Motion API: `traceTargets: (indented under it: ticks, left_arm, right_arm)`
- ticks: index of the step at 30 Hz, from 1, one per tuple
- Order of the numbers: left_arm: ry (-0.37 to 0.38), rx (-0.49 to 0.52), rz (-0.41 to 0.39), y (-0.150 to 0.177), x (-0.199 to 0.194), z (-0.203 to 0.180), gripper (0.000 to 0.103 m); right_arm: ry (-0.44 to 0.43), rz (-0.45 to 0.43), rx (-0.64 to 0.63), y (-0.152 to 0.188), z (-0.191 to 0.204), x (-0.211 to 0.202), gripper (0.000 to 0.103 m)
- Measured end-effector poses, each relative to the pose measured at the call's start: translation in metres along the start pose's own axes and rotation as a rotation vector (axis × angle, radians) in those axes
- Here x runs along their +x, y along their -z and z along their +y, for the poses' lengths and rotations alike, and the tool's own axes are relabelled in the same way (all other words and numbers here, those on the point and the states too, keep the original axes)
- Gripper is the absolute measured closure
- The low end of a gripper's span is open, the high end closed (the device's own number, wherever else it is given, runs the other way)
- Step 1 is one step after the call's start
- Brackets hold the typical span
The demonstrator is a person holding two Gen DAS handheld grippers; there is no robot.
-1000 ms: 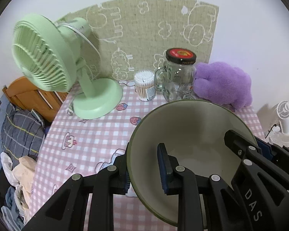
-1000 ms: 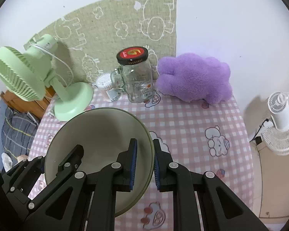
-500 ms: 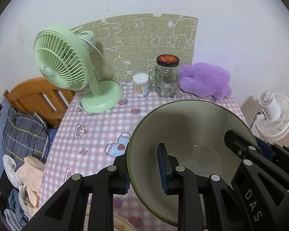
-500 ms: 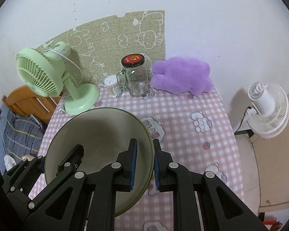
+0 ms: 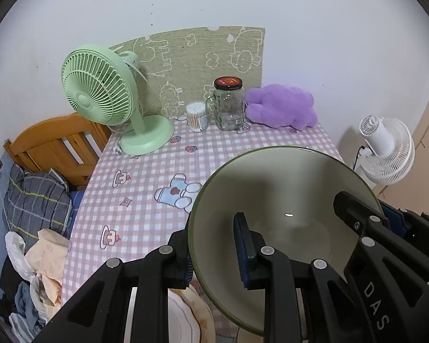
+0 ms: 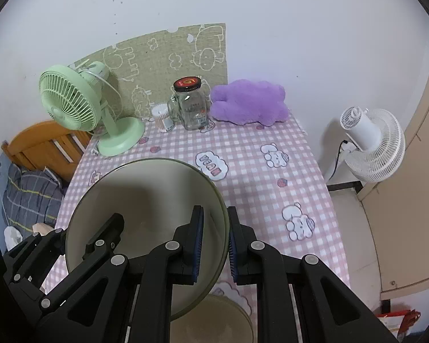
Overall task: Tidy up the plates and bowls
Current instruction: 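Lift the last cream bowl off the table with both grippers, then carry the cream bowl with both grippers toward the other bowls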
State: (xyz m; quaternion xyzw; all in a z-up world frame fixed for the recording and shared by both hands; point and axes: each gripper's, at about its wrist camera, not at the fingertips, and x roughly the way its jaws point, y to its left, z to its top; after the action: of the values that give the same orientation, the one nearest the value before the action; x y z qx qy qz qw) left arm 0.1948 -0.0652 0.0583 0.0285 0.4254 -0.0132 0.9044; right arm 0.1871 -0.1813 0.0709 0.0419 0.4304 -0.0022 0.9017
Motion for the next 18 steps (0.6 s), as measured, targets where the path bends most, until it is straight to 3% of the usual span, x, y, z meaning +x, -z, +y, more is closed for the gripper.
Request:
traceTargets:
  ticks: [9,18]
  left_arm:
    - [0.021,-0.007,0.004,0.04,-0.017,-0.007,0.082]
    - [0.027,0.018,0.06,0.086,-0.01,-0.016,0.082]
  right_arm:
    - [0.003,-0.001,0.0,0.039,-0.008,-0.024,0.084]
    - [0.021,0.056,-0.007,0.085,-0.012,-0.018,0.084]
